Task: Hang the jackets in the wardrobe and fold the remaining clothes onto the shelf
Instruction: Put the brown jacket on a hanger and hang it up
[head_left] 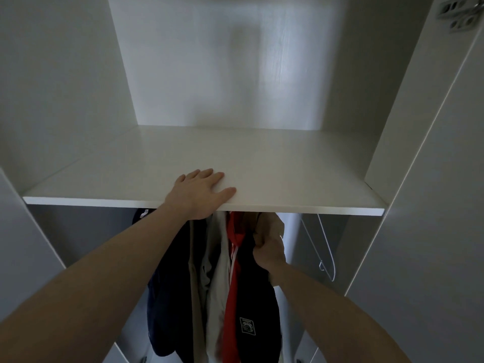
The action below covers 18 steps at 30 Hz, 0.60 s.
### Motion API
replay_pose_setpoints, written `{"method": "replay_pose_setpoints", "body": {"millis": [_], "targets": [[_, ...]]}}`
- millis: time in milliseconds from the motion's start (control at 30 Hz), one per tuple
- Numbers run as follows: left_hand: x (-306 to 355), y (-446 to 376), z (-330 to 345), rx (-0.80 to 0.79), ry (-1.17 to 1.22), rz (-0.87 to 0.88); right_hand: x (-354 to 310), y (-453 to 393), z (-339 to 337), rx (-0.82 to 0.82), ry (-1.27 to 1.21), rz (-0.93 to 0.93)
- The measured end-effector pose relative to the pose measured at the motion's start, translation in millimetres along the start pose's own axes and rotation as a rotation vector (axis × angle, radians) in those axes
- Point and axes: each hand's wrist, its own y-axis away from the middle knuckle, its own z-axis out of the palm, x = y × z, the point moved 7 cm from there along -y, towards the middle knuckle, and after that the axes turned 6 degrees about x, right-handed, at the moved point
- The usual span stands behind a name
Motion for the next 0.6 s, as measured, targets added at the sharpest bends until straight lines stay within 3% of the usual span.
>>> {"method": "replay_pose_setpoints", "body": {"millis": [333,467,600], "targets": [[1.2,0.9,-1.3,-0.003,0.001,0.005,16.5,3.8,-9.7,-0.141,0.078,-0.075],[1.0,1.9,-1.4,-0.008,0.004,0.0,19.8,-5.3,-29.1,-0.072,0.107,-0.109],[1.4,2.1,-1.4,-0.01,0.004,-0.001,33.7,-11.1,-57.1,0.086,-0.001,-0.007]]}}
